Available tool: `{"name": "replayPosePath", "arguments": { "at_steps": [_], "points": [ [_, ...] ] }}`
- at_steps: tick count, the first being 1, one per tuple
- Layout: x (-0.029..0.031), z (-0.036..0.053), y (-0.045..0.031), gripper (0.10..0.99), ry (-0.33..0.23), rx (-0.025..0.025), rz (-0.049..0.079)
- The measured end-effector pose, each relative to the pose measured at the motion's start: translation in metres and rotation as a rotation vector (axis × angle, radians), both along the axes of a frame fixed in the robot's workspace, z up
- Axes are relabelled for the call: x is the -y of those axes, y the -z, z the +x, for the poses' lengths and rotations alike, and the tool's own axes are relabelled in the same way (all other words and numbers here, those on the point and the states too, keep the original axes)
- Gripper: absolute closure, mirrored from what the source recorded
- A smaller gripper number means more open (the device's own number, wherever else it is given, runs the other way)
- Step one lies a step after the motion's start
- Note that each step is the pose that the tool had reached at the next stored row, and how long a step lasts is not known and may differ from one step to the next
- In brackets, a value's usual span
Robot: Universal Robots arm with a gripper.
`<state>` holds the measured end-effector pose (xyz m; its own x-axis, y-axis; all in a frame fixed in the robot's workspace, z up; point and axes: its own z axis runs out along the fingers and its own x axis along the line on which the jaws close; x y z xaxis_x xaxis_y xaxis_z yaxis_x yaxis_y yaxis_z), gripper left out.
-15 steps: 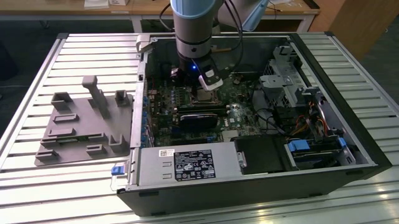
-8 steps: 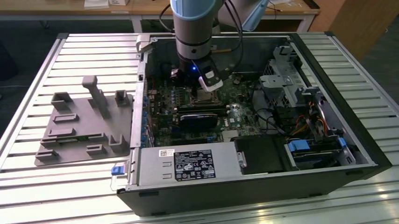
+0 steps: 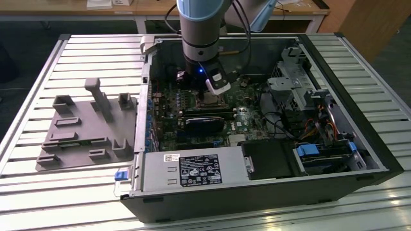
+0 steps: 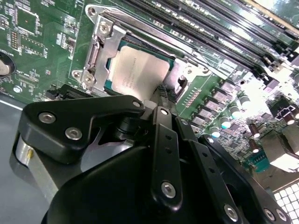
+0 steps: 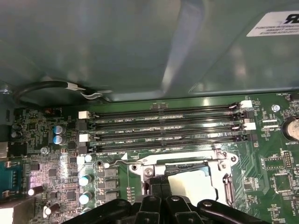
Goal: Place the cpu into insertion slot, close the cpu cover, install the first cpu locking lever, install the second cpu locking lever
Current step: 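Close the cpu cover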
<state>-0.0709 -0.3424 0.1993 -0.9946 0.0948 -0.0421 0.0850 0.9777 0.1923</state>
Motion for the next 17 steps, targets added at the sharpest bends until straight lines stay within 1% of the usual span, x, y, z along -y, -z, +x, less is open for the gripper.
{"name": "replayPosePath", "arguments": {
  "at_steps": [3,14,17],
  "points": [
    [0.0,0.0026,0.0001,0.984,0.0,0.0001,0.0],
    [0.0,0.0028,-0.0018,0.984,0.0,0.0001,0.0],
    [0.0,0.0012,-0.002,0.984,0.0,0.0005,0.0]
  ]
}}
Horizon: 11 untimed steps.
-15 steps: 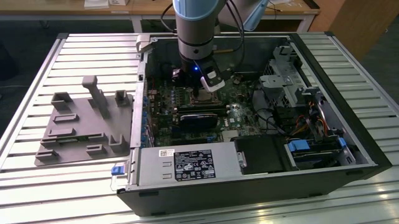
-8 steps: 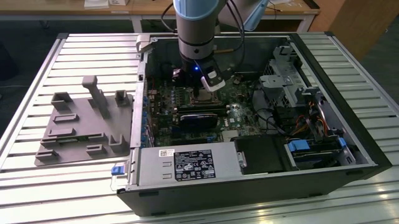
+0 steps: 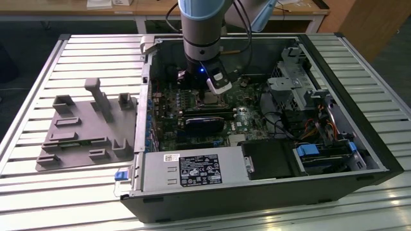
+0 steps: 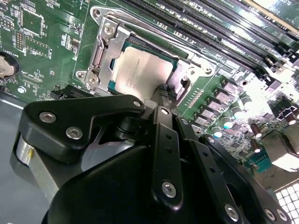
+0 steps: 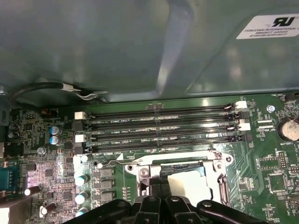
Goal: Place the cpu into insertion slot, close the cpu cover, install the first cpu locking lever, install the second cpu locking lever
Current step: 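Close the cpu cover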
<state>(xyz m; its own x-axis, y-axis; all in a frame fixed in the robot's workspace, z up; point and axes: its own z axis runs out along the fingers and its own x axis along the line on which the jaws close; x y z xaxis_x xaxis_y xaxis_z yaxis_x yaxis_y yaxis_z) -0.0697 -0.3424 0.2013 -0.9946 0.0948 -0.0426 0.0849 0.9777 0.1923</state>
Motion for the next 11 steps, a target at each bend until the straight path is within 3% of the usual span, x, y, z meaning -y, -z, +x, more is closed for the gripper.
{"name": "replayPosePath", "arguments": {
  "at_steps": [11],
  "points": [
    [0.0003,-0.0039,0.0021,0.984,0.0,0.0007,0.0]
  ]
}}
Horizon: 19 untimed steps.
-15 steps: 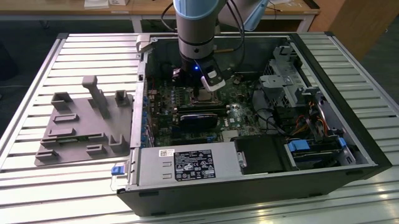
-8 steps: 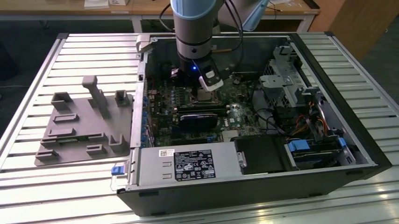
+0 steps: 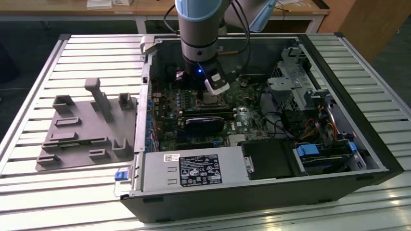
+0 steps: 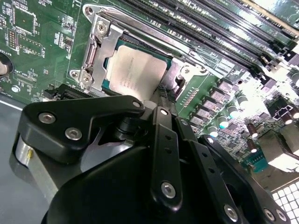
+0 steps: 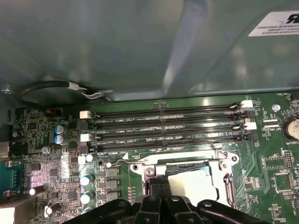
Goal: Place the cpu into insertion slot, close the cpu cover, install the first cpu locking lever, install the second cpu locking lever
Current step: 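Close the cpu cover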
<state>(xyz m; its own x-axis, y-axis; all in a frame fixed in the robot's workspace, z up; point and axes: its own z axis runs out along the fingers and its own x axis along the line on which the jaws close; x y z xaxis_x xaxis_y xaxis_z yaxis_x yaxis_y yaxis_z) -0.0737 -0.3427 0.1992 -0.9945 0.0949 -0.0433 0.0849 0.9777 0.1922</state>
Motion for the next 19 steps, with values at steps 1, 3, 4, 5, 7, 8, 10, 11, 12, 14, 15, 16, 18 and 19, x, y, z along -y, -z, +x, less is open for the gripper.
{"name": "replayPosePath", "arguments": {
  "at_steps": [1,3,4,5,7,8,10,11,12,14,15,16,18,19],
  "points": [
    [0.0001,0.0,0.0002,0.984,0.0,-0.0001,0.0],
    [0.0002,0.0,0.0008,0.984,0.0,0.0,0.0],
    [0.0004,0.0,0.0011,0.984,0.0,0.0001,0.0],
    [0.0005,0.0,0.0014,0.984,0.0,0.0002,0.0],
    [0.0006,0.0,0.0017,0.984,0.0,0.0002,0.0],
    [0.0006,0.0,0.0017,0.984,0.0,0.0001,0.0],
    [0.0006,0.0001,0.0018,0.984,0.0,0.0001,0.0],
    [0.0006,0.0004,0.0018,0.984,0.0,0.0001,0.0],
    [0.0006,0.001,0.0018,0.984,0.0,0.0002,0.0],
    [0.0006,0.0025,0.0018,0.984,0.0,0.0002,0.0],
    [0.0006,0.0027,0.0018,0.984,0.0,0.0003,0.0],
    [0.0006,0.0027,0.0017,0.984,0.0,0.0003,0.001],
    [0.0004,0.0028,0.0007,0.984,0.0,0.0009,0.001],
    [0.0003,0.0029,0.0,0.984,0.0,0.0012,0.002]
  ]
}}
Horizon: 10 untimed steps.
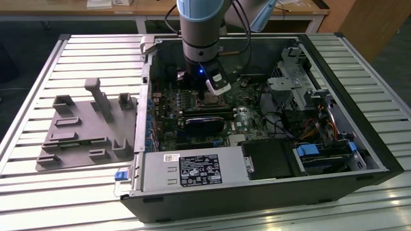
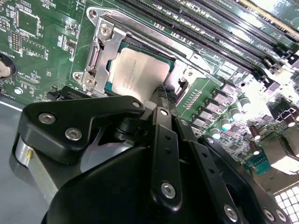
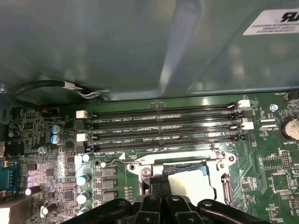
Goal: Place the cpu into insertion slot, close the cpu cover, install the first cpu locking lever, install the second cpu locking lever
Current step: 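Close the cpu cover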
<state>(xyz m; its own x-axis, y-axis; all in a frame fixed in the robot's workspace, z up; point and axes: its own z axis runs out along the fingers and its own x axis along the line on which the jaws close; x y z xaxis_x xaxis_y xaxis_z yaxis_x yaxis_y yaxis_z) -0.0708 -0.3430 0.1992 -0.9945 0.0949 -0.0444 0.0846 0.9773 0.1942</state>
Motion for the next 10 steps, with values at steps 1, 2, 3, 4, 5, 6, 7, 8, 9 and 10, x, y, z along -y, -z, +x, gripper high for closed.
{"name": "replayPosePath", "arguments": {
  "at_steps": [1,2,3,4,5,6,7,8,9,10],
  "points": [
    [0.0001,-0.0001,-0.0009,0.984,0.0,-0.0003,0.0],
    [0.0002,-0.0001,-0.0014,0.984,0.0,-0.0008,-0.001],
    [0.0003,-0.0002,-0.0015,0.984,0.0,-0.0009,-0.001],
    [0.0003,-0.0002,-0.0015,0.984,0.0,-0.0009,-0.001],
    [0.0002,-0.0004,-0.0015,0.984,0.0,-0.0009,-0.001],
    [0.0003,-0.0011,-0.0016,0.984,0.0,-0.0009,-0.001],
    [0.0003,-0.0019,-0.0016,0.984,0.0,-0.0009,-0.001],
    [0.0003,-0.0029,-0.0016,0.984,0.0,-0.0009,-0.001],
    [0.0003,-0.0039,-0.0016,0.984,0.0,-0.0009,-0.001],
    [0.0002,-0.0045,-0.0015,0.984,0.0,-0.0008,-0.001]
  ]
}}
